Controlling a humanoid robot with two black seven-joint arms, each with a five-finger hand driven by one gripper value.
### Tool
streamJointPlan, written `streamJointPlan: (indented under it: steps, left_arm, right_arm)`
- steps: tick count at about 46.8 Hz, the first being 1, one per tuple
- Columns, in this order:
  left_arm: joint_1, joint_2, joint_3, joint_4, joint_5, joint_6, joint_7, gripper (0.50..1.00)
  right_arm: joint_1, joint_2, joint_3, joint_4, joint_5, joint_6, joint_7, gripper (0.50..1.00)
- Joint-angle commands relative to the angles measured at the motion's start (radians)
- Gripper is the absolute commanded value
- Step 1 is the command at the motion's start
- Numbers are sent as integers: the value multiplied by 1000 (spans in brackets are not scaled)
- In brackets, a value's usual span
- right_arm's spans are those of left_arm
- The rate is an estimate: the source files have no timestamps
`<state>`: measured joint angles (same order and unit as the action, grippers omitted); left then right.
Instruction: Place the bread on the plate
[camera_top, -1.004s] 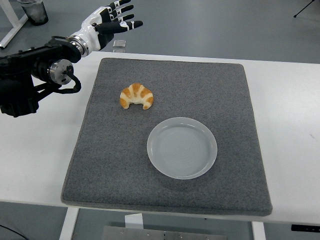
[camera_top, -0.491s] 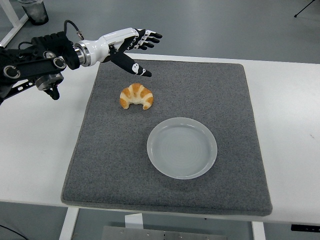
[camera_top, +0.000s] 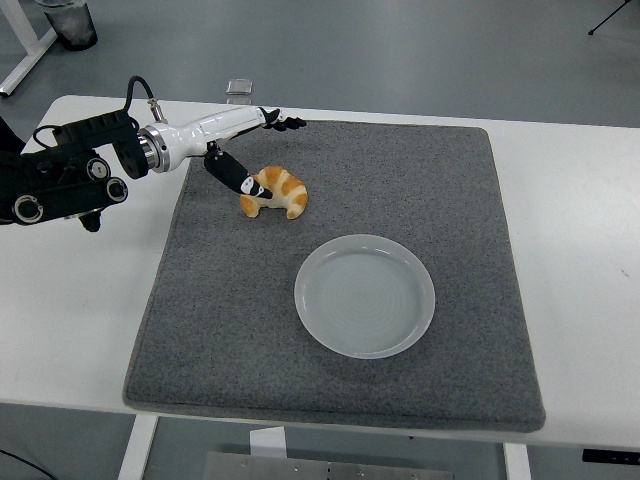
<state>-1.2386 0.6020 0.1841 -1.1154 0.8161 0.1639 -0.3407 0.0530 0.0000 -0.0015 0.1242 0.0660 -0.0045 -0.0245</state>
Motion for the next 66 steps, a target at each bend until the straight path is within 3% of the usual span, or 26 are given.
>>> streamJointPlan:
  steps: [1,19,36,46,51,58,66]
  left_arm:
    - [25,-14,-3,20,0,11,0,990]
    - [111,-157,-9,186,-20,54,-15,990]
    - [140,-215,-12,253,-23,58,-15,990]
    - [156,-232,-11,292,-23,92,-32,971]
    - [168,-255,-11,319,-23,123,-46,915]
    - [180,-263,-11,344,-25,126,-46,772]
    - [177,-265,-18,338,-26,129,-49,500]
  right_arm:
    - [1,0,0,0,0,0,0,952]
    - [-2,0,0,0,0,0,0,952]
    - [-2,0,0,0,0,0,0,952]
    - [-2,0,0,0,0,0,0,952]
    - [-2,0,0,0,0,0,0,952]
    - [-2,0,0,0,0,0,0,952]
    - [-2,0,0,0,0,0,0,954]
